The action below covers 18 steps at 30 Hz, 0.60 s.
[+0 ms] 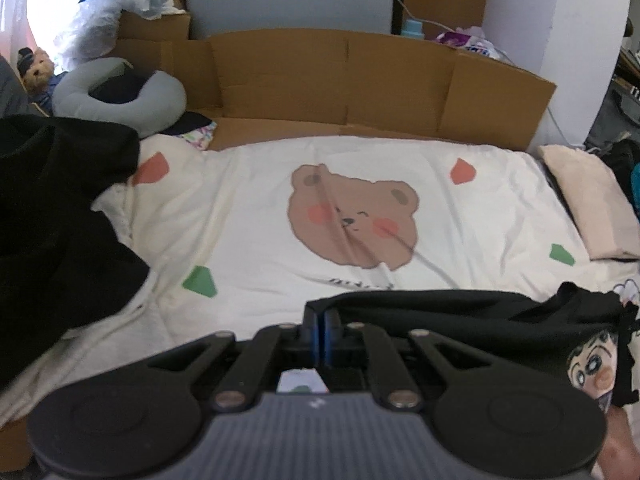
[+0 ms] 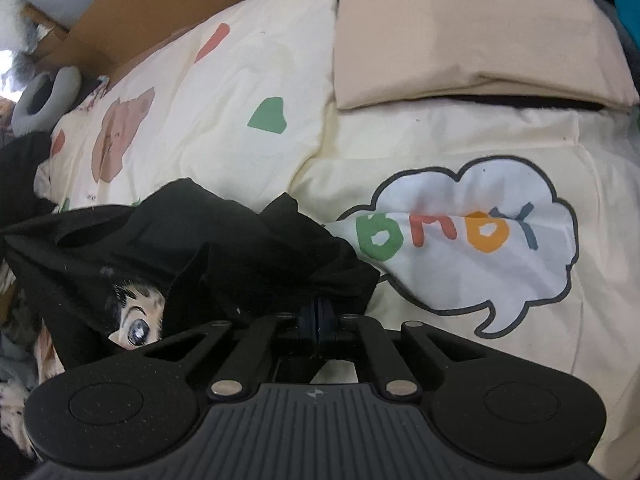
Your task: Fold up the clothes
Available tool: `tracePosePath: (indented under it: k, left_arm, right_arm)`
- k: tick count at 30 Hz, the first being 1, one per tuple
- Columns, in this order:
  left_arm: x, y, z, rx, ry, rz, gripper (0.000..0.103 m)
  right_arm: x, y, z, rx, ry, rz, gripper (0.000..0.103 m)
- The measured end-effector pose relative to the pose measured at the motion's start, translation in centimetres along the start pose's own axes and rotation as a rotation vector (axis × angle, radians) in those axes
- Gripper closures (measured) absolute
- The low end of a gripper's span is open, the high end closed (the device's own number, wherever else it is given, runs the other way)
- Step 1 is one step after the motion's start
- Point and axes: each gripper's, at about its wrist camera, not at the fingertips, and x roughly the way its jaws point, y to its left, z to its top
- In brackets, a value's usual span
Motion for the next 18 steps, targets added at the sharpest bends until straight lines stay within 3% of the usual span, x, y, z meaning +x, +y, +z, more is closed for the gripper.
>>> tracePosePath:
  k: [10,18]
  left_arm:
    - [-1.8,3.1,-1.4,-0.006,0.034,0.067,0.1]
    - [-3.0,5.2,-6.2,-0.054,0.115,0.111,0.1]
  right_arm:
    - [-2.6,-1.3,0.1,-0.075,0.005,-0.08,0.103]
    - [-3.3,-4.0,-1.2,-0.083,0.058,-0.199,0.103]
